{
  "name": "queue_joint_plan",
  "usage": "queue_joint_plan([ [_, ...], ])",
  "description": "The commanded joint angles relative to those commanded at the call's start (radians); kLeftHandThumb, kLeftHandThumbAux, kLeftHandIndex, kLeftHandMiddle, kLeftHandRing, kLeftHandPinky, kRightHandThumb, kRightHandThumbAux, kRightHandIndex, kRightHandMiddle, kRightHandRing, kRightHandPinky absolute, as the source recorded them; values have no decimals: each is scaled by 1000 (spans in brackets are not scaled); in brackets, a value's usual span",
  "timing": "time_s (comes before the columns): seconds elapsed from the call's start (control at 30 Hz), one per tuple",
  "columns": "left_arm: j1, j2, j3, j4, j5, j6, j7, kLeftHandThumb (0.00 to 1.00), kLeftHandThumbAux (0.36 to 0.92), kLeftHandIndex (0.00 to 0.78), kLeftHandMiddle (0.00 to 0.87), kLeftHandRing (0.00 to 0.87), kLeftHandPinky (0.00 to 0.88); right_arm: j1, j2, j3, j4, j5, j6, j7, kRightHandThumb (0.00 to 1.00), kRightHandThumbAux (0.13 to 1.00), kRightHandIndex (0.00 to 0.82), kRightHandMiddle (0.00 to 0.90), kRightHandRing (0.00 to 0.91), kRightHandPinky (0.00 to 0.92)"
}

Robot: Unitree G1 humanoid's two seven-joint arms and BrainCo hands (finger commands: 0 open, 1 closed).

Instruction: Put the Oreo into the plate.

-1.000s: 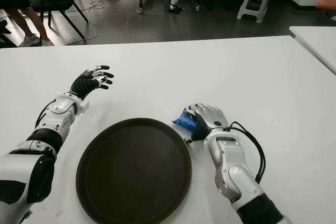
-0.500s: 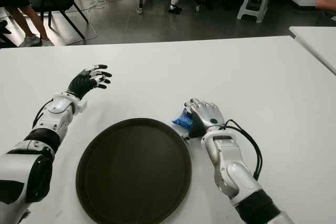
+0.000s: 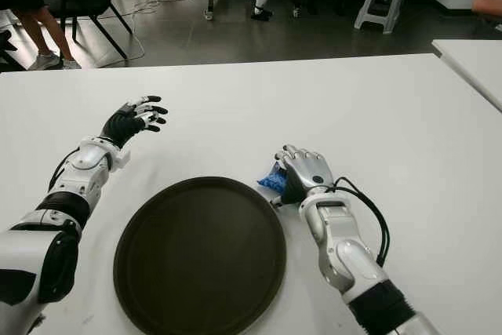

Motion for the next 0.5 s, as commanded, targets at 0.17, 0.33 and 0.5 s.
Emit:
queue_joint_plan([
  [0.17,0,1,-1,-1,2,-1,2,93,668,205,331,337,351,-4,3,2,6,-3,1,-7,0,785,202,126,184,269],
  [0.33,-1,-1,-1,-2,2,0,3,105,669,208,333,338,352,-9,4,5,9,-8,8,-2,0,781,175,119,168,252],
  [0.5,0,-1,-1,-5,2,0,5,108,666,200,328,337,354,-14,8,7,14,-11,17,1,0,782,160,120,171,254],
])
